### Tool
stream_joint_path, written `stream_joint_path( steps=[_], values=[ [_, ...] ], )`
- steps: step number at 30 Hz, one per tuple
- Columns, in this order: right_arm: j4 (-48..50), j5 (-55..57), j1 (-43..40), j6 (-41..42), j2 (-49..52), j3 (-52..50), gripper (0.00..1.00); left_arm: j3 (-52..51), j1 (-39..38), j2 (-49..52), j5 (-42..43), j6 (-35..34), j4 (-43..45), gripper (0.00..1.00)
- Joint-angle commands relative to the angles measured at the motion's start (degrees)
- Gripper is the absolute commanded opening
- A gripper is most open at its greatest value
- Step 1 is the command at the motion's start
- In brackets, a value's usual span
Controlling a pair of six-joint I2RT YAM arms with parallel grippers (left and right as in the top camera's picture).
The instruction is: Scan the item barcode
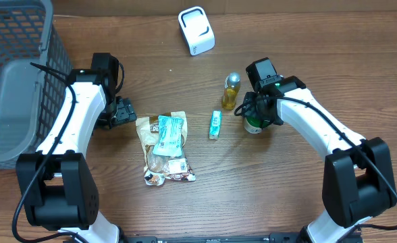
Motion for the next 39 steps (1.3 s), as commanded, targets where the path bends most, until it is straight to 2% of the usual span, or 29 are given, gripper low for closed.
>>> stream_joint_path(
  steps=[1, 10, 12, 13, 14, 21, 26, 28, 35, 39],
  values=[
    [-1.64, -0.04, -1.51, 0.02, 0.24, -0.46, 0.71, -0.35, 0.39, 0.61, -1.18, -0.39, 0.02, 1.00],
    [-6.78, -1.99, -2.56, 0.07, 0.20, -0.46, 0.72, -0.35, 0.39, 0.61, -1.18, -0.42, 0.04, 1.00],
    [-7.02, -1.99, -2.56, 0.07, 0.20, -0.46, 0.81, -0.35, 0.39, 0.61, -1.16, -0.42, 0.02, 1.00],
    [-7.15, -2.01, -2.56, 0.07, 0.20, -0.46, 0.95, -0.35, 0.39, 0.61, -1.16, -0.39, 0.04, 1.00],
    [-7.15, -1.97, -2.56, 0.04, 0.20, -0.44, 1.00, -0.35, 0.42, 0.61, -1.18, -0.42, 0.02, 1.00],
    [-3.96, -2.21, -5.16, -0.85, 0.20, -0.09, 1.00, -0.35, 0.39, 0.61, -1.16, -0.42, 0.04, 1.00],
    [-3.48, -13.22, -7.50, -15.39, 0.22, -0.11, 1.00, -0.35, 0.42, 0.61, -1.16, -0.42, 0.04, 1.00],
    [-4.17, -15.37, -7.67, -18.25, 0.22, -0.15, 1.00, -0.35, 0.42, 0.61, -1.18, -0.39, 0.04, 1.00],
    [-4.26, -14.38, -6.88, -18.32, 0.22, -0.26, 0.97, -0.35, 0.42, 0.61, -1.16, -0.39, 0.04, 1.00],
    [-4.52, -8.92, -5.62, -18.27, 0.22, -0.28, 0.93, -0.35, 0.39, 0.61, -1.16, -0.39, 0.04, 1.00]
  ],
)
